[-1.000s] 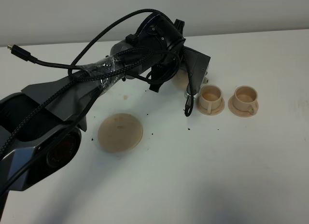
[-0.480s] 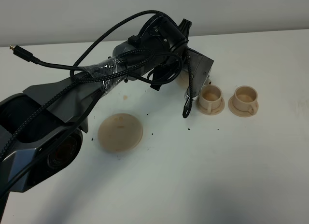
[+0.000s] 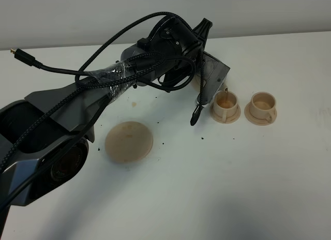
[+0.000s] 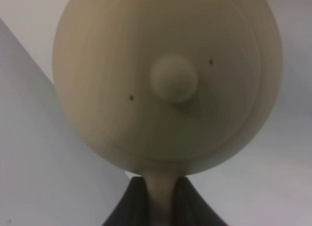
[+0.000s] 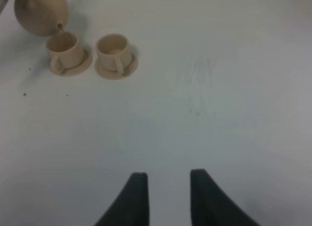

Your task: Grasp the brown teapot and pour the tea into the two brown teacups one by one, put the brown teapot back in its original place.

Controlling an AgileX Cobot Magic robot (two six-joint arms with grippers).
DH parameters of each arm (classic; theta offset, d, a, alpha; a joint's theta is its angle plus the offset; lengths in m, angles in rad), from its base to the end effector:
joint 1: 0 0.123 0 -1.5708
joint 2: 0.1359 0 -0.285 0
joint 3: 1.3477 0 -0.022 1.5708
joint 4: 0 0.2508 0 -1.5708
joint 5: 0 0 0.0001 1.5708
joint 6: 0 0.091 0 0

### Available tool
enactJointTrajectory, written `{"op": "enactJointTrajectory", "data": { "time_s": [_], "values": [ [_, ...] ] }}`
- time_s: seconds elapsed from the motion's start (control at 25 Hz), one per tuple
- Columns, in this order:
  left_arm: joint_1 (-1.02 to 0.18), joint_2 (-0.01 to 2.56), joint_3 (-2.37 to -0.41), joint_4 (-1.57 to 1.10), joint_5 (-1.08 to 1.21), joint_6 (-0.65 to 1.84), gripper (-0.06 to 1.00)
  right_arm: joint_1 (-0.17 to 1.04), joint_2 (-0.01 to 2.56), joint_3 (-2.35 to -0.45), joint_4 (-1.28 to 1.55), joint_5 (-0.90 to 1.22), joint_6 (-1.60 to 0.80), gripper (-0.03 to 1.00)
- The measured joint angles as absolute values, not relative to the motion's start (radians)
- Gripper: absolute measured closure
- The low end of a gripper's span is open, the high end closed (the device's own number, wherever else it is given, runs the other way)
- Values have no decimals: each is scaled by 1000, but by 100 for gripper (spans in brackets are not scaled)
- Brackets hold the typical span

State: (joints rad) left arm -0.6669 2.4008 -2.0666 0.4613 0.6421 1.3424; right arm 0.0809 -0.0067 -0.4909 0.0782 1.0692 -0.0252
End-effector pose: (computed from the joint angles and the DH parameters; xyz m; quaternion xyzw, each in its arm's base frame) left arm 0.4406 -0.3160 0.1799 0.8424 0.3851 0.2873 0.2440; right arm -0.0058 0.0058 0.2743 -0.0470 0.8541 0.0534 0.5152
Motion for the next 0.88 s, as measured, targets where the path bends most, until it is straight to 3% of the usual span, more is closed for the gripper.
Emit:
{"op": "enactJointTrajectory", "data": {
  "time_s": [0.88],
  "values": [
    [-667,2401,-2067,461,596,1452,79,81,-7,-491,78,1069,-25,73]
  ]
}}
